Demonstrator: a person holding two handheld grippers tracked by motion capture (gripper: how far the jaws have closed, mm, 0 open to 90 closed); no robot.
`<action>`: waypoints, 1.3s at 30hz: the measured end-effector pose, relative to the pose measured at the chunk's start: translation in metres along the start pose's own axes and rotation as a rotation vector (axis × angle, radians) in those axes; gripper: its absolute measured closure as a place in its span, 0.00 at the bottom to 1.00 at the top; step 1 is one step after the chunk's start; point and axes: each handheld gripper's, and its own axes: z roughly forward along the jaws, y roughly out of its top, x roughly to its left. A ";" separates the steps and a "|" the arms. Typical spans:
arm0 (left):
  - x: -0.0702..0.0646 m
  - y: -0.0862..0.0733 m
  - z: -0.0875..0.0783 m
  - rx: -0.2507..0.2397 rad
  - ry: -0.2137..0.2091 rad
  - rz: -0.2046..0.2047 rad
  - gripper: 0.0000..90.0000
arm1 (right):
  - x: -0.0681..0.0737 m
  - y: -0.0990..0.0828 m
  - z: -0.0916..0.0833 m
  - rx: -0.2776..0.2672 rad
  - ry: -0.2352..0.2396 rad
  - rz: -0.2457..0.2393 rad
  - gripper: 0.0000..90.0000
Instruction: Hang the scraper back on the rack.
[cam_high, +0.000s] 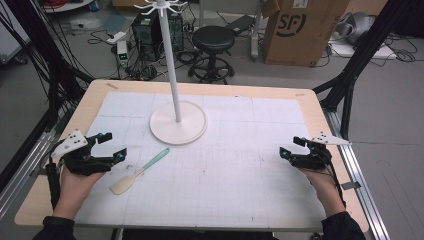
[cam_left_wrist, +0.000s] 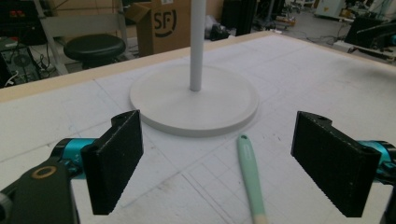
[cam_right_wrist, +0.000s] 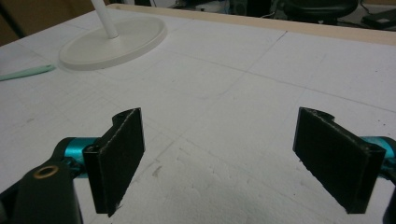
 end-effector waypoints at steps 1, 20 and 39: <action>-0.003 -0.002 0.002 0.014 -0.003 -0.001 0.19 | 0.001 0.000 0.000 0.002 0.000 0.001 0.17; -0.032 -0.030 0.035 0.297 0.016 0.004 0.23 | 0.002 -0.001 0.001 0.018 -0.006 -0.013 0.17; -0.039 -0.040 0.045 0.416 0.044 0.013 0.72 | 0.002 -0.001 0.002 0.028 -0.008 -0.014 0.18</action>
